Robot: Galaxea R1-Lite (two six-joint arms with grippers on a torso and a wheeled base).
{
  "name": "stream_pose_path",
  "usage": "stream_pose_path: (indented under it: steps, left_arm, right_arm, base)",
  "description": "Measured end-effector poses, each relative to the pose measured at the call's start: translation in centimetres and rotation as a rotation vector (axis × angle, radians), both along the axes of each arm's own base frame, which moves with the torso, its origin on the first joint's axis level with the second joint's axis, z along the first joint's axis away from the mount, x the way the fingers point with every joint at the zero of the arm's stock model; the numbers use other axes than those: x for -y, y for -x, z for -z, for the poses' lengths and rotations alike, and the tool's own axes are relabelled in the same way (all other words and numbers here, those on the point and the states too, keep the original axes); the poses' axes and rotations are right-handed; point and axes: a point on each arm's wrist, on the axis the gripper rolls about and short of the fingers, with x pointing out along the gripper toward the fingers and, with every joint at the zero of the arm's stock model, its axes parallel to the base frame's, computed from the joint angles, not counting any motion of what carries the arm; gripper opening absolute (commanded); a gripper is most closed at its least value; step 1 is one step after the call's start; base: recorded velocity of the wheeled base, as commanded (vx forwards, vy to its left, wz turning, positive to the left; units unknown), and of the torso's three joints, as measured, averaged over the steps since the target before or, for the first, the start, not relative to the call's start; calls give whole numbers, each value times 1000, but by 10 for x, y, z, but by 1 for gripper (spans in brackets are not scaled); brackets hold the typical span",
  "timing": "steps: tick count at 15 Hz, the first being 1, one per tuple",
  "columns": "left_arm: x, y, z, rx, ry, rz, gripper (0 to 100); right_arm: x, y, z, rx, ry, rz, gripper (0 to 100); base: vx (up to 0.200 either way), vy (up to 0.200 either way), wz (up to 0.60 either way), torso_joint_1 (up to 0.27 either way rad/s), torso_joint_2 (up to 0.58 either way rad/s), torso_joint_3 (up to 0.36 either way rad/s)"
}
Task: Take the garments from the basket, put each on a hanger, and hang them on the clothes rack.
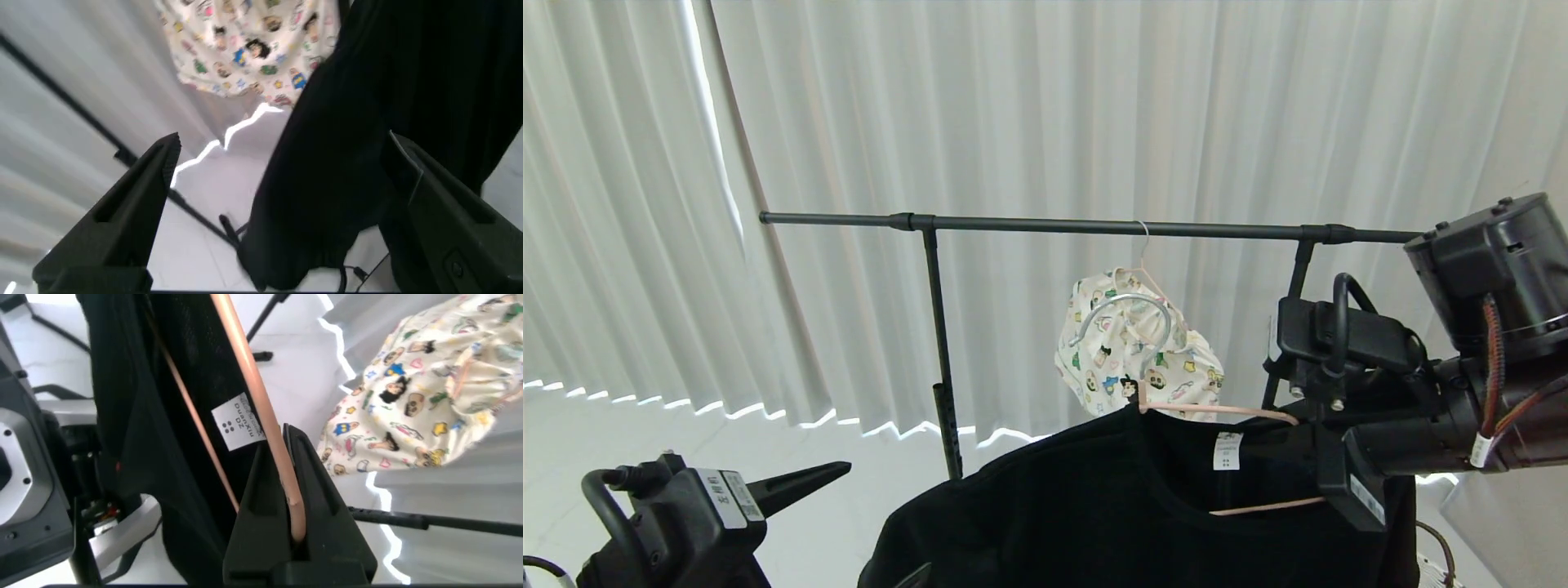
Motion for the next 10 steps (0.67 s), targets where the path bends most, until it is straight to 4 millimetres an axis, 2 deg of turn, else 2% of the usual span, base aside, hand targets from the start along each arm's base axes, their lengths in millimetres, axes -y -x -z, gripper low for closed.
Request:
stream_pose_path:
  steps: [3,6,7,10]
  left_arm:
    - [-11,-1,16,-107,30,-83,100]
    - [-13,-8,30,-211,10,-100,100]
    - [-12,-11,33,-233,1,-102,0]
    - [-7,-19,36,-262,-15,-104,0]
  right_arm:
    - [6,5,-5,16,-17,0,0]
    - [13,14,-8,30,-30,-4,0]
    - [15,17,-9,33,-33,-4,0]
    - [21,25,-10,42,-40,-7,0]
  base:
    - [0,0,0,0,0,0]
    - [0,0,0,0,0,0]
    - [0,0,0,0,0,0]
    - [0,0,0,0,0,0]
